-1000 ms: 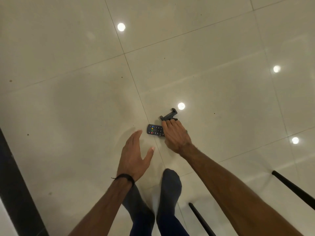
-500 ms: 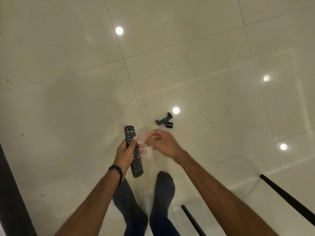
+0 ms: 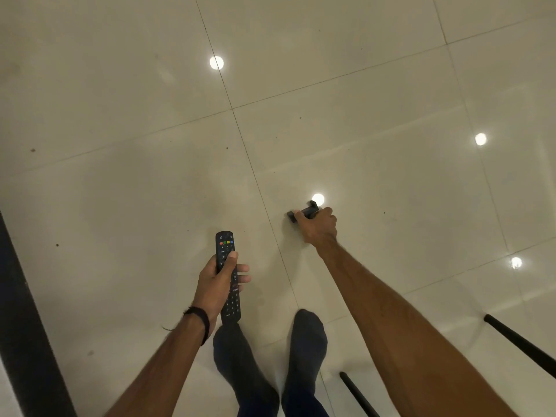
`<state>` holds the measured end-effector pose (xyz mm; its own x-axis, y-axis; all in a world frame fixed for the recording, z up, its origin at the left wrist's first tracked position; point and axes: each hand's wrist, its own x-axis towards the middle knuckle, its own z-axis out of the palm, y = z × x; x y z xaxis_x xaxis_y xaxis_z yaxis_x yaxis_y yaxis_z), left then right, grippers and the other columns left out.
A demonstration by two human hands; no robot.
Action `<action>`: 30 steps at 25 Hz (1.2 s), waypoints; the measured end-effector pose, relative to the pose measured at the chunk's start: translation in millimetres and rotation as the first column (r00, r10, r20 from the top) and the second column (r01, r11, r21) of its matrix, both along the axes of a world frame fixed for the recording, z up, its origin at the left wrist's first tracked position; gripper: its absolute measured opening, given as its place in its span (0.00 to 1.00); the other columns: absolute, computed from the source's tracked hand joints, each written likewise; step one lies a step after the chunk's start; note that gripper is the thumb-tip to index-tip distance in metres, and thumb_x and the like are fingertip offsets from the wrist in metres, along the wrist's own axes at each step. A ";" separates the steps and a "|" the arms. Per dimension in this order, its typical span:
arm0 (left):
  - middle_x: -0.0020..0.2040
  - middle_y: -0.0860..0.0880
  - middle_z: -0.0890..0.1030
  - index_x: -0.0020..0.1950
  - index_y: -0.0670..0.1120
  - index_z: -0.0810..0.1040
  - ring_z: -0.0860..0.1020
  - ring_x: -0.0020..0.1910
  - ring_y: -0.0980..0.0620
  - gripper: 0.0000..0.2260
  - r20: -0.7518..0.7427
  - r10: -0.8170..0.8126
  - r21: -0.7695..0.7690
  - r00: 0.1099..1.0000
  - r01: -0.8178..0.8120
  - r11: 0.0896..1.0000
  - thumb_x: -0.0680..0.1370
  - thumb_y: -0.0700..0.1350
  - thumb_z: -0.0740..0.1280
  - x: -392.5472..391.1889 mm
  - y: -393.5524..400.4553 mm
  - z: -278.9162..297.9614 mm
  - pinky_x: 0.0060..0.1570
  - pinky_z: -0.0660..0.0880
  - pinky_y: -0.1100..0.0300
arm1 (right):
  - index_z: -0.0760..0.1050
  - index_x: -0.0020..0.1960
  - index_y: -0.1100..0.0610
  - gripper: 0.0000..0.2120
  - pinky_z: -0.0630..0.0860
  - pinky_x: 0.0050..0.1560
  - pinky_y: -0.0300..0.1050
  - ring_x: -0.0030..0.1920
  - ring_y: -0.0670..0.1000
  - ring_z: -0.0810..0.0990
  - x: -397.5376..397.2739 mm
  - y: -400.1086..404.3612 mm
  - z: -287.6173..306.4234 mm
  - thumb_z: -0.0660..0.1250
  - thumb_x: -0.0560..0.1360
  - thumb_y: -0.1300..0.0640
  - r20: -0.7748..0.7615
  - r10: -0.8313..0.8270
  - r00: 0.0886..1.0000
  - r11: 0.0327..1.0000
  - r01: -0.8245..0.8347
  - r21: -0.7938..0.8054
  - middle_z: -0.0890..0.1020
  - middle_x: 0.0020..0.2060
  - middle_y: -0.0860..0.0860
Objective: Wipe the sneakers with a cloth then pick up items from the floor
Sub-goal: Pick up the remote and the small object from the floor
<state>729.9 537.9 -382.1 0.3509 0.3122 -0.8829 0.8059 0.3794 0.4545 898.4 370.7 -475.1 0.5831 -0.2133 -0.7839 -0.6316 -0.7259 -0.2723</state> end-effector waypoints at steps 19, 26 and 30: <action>0.49 0.45 0.86 0.63 0.46 0.77 0.85 0.46 0.48 0.13 0.065 0.096 -0.019 0.993 -0.095 0.995 0.82 0.52 0.66 64.0 -9.4 217.7 0.49 0.80 0.53 | 0.76 0.48 0.58 0.02 0.74 0.45 0.45 0.44 0.50 0.81 -1.2 -18.0 282.9 0.65 0.78 0.60 -0.128 -0.112 0.985 0.806 0.166 0.568 0.83 0.46 0.53; 0.50 0.43 0.85 0.65 0.43 0.75 0.83 0.44 0.48 0.22 0.191 0.036 -0.206 0.981 0.004 0.978 0.80 0.58 0.64 116.7 -33.7 465.3 0.45 0.78 0.55 | 0.75 0.51 0.61 0.05 0.79 0.48 0.45 0.50 0.55 0.82 28.4 -38.6 537.1 0.61 0.80 0.62 -0.128 -0.209 0.969 0.673 0.238 0.700 0.81 0.43 0.56; 0.50 0.44 0.84 0.65 0.44 0.76 0.82 0.44 0.47 0.30 0.241 -0.057 -0.266 0.969 0.123 0.956 0.78 0.67 0.59 123.7 -61.7 572.9 0.48 0.78 0.53 | 0.79 0.49 0.58 0.05 0.78 0.46 0.45 0.48 0.55 0.83 19.9 -58.8 640.5 0.69 0.79 0.56 -0.066 -0.255 0.965 0.619 0.215 0.755 0.83 0.43 0.54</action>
